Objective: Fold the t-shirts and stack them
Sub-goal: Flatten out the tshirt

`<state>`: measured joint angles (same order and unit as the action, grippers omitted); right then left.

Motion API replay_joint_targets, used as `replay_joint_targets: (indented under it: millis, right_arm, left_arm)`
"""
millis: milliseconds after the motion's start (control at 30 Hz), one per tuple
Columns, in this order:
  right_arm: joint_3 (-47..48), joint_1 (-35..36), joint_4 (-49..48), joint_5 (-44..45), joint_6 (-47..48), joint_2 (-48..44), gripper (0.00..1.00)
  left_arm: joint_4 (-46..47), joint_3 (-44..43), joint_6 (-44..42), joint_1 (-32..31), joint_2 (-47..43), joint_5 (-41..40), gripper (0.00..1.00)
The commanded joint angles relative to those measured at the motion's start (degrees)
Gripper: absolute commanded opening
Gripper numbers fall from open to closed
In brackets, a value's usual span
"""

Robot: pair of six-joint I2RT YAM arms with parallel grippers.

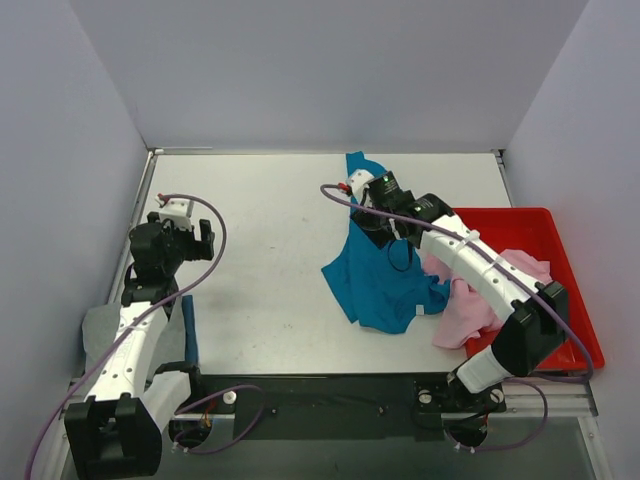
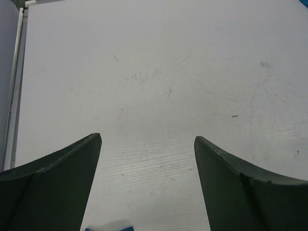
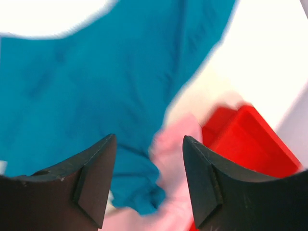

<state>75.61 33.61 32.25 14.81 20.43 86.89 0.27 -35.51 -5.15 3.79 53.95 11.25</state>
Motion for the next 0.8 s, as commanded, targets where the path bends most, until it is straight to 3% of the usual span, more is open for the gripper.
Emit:
replay_joint_targets:
  millis: [0, 167, 300, 467, 600, 667, 733, 767]
  right_arm:
    - [4.7, 6.3, -5.3, -19.5, -12.2, 3.9, 0.53]
    - [10.3, 11.8, -4.1, -19.2, -20.0, 16.5, 0.84]
    - [15.3, 11.7, -2.1, -17.1, -25.6, 26.3, 0.81]
    - [20.4, 11.5, 2.0, -13.0, -26.2, 34.1, 0.69]
    - [19.0, 11.2, 2.7, -16.7, -27.5, 37.4, 0.59]
    - [17.2, 10.7, 2.5, -19.1, -28.2, 38.3, 0.44]
    - [14.7, 10.3, 1.0, -22.6, -27.7, 38.5, 0.21]
    - [13.9, 10.1, 0.4, -23.3, -27.9, 38.4, 0.05]
  left_arm:
    - [2.9, 0.9, 0.3, -0.2, -1.1, 0.6, 0.89]
    - [1.7, 1.2, 0.4, -0.5, -1.8, -0.3, 0.89]
    - [1.9, 1.6, 0.5, -0.7, -2.0, -0.4, 0.89]
    - [1.9, 1.1, 0.9, -0.9, -2.0, 0.8, 0.89]
    - [1.6, 0.9, 0.9, -0.9, -2.3, 0.9, 0.89]
    - [1.6, 0.6, 0.8, -0.9, -2.3, 0.4, 0.89]
    - [1.7, 0.4, 0.7, -1.1, -2.2, 0.3, 0.89]
    - [1.7, 0.2, 0.6, -1.0, -2.2, 0.3, 0.89]
